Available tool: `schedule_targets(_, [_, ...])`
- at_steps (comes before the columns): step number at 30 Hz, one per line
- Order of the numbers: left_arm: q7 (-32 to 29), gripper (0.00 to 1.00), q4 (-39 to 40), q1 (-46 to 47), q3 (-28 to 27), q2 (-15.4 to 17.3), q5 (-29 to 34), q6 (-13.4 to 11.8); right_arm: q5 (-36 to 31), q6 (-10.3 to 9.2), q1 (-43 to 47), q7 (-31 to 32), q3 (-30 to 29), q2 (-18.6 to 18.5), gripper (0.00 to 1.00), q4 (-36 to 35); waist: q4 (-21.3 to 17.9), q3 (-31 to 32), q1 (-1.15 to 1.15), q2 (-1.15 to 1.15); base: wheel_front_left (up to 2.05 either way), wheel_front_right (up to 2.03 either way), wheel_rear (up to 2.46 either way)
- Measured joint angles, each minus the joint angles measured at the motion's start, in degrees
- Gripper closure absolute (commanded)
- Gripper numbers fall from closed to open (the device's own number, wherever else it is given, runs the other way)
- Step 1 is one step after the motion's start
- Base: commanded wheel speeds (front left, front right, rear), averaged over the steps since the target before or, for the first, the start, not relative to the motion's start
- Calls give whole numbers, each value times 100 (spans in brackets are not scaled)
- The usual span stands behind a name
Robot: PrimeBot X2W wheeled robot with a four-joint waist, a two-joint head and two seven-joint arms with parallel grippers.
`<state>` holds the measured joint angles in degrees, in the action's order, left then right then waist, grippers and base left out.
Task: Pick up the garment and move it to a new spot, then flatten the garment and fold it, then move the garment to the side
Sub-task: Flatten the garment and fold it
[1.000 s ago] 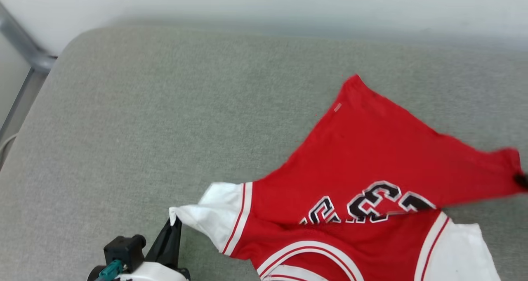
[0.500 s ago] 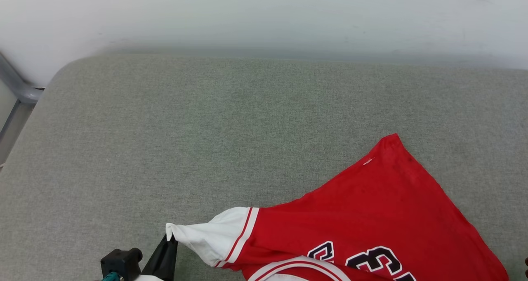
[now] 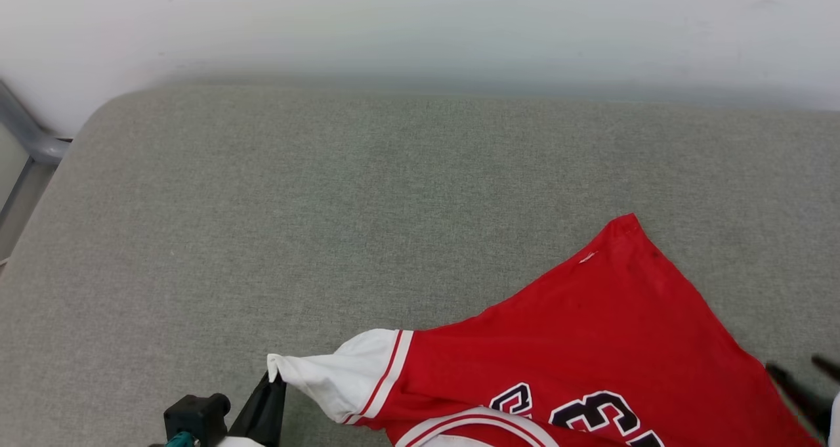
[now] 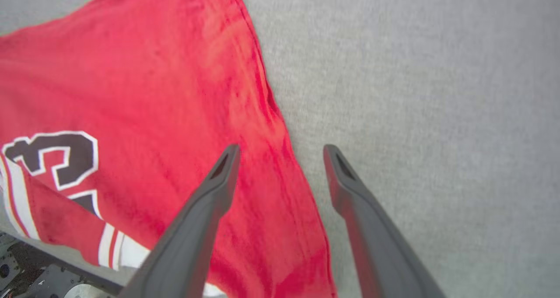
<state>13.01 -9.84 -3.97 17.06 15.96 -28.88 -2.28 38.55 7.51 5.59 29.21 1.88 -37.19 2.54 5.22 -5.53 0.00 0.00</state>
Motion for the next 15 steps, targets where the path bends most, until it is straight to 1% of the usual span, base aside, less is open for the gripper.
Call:
schedule_targets(4, [1,100,45,97,53,-3,38,1,-129,-1,-667,60,-130,-70,0,-425,68,-102,0,0,0,0,0])
schedule_targets(9, [3,100,82,262,110,-22,71,25,-270,0,-1590,483,234,-90,0,-743,193,-266,1,0,0,0,0])
schedule_targets(12, [21,100,103,388,167,-58,102,49,-276,0,-2189,843,589,-119,0,-641,297,-371,1,0,0,0,0])
schedule_targets(15, [36,100,108,518,224,-110,125,78,-280,1,-2736,1188,994,-237,0,-318,419,-488,1,0,0,0,0])
